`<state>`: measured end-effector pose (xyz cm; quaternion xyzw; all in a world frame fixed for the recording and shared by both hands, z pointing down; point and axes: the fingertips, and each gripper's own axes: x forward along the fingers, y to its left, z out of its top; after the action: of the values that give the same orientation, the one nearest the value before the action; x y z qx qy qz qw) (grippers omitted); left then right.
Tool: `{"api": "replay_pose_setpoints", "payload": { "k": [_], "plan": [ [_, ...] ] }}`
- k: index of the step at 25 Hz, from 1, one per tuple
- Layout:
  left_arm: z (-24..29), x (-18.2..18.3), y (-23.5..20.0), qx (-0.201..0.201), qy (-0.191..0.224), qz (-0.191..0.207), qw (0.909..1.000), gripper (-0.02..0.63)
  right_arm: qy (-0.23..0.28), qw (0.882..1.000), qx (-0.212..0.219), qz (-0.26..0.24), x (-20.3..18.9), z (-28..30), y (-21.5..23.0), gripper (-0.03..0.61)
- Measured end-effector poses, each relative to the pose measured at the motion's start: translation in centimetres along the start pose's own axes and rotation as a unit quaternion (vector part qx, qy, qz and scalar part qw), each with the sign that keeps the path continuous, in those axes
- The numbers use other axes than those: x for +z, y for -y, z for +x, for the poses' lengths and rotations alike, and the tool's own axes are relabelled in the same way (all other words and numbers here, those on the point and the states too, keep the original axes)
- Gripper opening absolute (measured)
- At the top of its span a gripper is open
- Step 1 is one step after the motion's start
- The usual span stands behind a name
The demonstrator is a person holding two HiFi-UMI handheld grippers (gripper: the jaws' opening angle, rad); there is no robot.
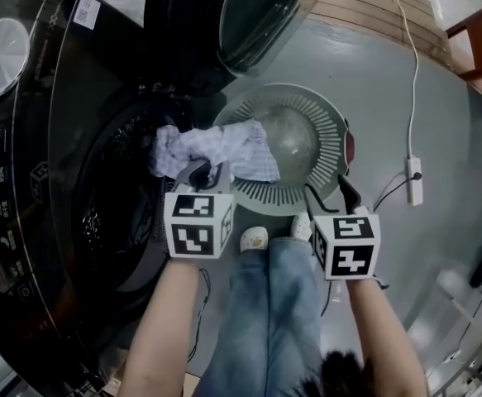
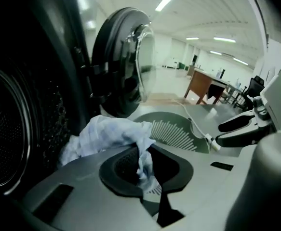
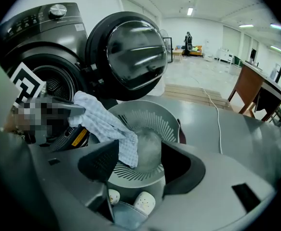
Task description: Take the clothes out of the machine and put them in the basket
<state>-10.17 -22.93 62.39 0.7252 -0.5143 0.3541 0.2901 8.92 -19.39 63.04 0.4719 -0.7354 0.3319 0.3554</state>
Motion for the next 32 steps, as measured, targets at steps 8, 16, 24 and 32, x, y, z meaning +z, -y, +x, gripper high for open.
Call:
{"api": "replay_pose_setpoints", "payload": {
  "k": [8,16,24,32],
  "plan": [
    [-0.9,6.7,10.8,-0.134,0.071,0.047,0.9872,0.04,0.002,0.999,-0.023,0.036,-1.0,-1.3,3.1,0.27],
    [-0.3,8.3,13.8,-0.148,0.07,0.046,0.9854,0.04,0.01,0.998,-0.034,0.051,-0.5,-1.9,5.0,0.267],
    [2.5,5.2,11.4,-0.094,-0.006,0.007,0.9956,0.4,0.007,0.998,-0.033,0.059,-0.6,-1.4,5.2,0.265],
    [3.0,2.2,6.3,-0.017,-0.03,0.033,0.9989,0.414,-0.001,0.998,-0.027,0.05,-0.8,-0.3,4.3,0.265]
  ]
}}
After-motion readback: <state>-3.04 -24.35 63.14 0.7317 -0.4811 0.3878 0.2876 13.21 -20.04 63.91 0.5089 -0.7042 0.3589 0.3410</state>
